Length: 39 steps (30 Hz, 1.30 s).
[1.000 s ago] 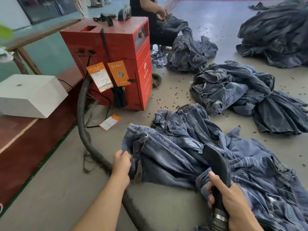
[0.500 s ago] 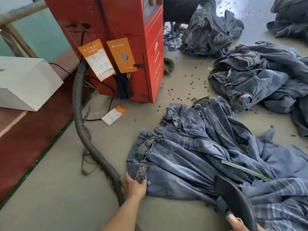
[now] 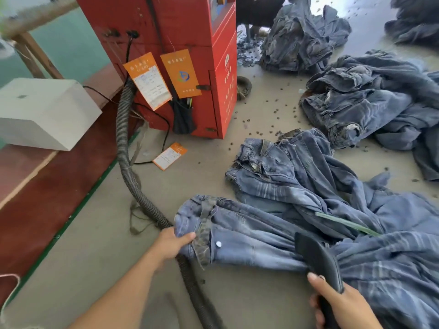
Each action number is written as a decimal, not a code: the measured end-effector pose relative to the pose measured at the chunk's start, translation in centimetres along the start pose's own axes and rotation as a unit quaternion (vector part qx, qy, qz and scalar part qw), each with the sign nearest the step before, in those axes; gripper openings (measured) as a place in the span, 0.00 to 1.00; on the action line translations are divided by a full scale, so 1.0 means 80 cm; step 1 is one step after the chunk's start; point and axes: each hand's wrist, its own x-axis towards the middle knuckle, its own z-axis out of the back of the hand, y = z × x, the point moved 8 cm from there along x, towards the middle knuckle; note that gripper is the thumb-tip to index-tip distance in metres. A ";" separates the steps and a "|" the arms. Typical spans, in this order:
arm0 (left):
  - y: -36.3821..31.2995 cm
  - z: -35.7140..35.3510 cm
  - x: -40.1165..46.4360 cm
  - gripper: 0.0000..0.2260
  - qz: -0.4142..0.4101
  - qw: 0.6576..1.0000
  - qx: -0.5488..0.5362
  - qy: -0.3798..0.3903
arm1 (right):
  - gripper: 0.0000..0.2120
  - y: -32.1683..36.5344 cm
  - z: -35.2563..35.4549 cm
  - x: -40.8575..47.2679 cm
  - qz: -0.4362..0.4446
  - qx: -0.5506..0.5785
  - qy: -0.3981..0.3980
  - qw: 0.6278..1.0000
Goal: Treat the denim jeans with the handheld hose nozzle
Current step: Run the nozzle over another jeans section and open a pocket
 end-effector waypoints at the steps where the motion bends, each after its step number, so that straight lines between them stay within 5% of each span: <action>1: -0.015 -0.001 -0.027 0.09 -0.012 0.996 -0.069 0.051 | 0.17 -0.005 -0.004 -0.011 -0.031 0.018 0.006 0.999; 3: -0.026 -0.029 -0.091 0.18 0.006 0.961 -0.198 0.195 | 0.19 -0.011 -0.004 -0.033 -0.067 0.074 -0.022 0.995; 5: -0.012 -0.063 -0.149 0.23 0.043 0.935 -0.213 0.279 | 0.16 -0.004 -0.007 -0.047 -0.052 0.129 -0.028 0.990; 11: -0.021 -0.050 -0.177 0.06 0.078 0.957 -0.276 0.032 | 0.15 0.029 0.027 -0.084 -0.014 0.195 -0.022 0.980; 13: -0.054 -0.038 -0.162 0.08 0.082 0.960 -0.265 -0.025 | 0.15 0.046 0.044 -0.095 0.010 0.211 -0.021 0.977; 18: -0.126 -0.066 -0.146 0.04 0.011 0.935 -0.355 0.000 | 0.11 0.068 0.079 -0.114 0.044 0.223 -0.014 0.974; 21: -0.099 -0.084 -0.140 0.06 0.050 0.915 -0.401 -0.016 | 0.10 0.061 0.085 -0.118 0.029 0.219 -0.002 0.975; 29: -0.007 -0.088 -0.142 0.08 0.123 0.967 -0.222 -0.015 | 0.14 0.028 0.042 -0.103 -0.034 0.171 0.030 0.984; 35: -0.074 -0.034 -0.144 0.03 0.046 0.964 -0.251 -0.080 | 0.09 0.043 0.005 -0.100 0.008 0.125 0.050 0.991; 39: -0.122 -0.032 -0.171 0.03 0.005 0.986 -0.168 0.008 | 0.09 0.068 0.002 -0.110 0.030 0.128 0.054 0.990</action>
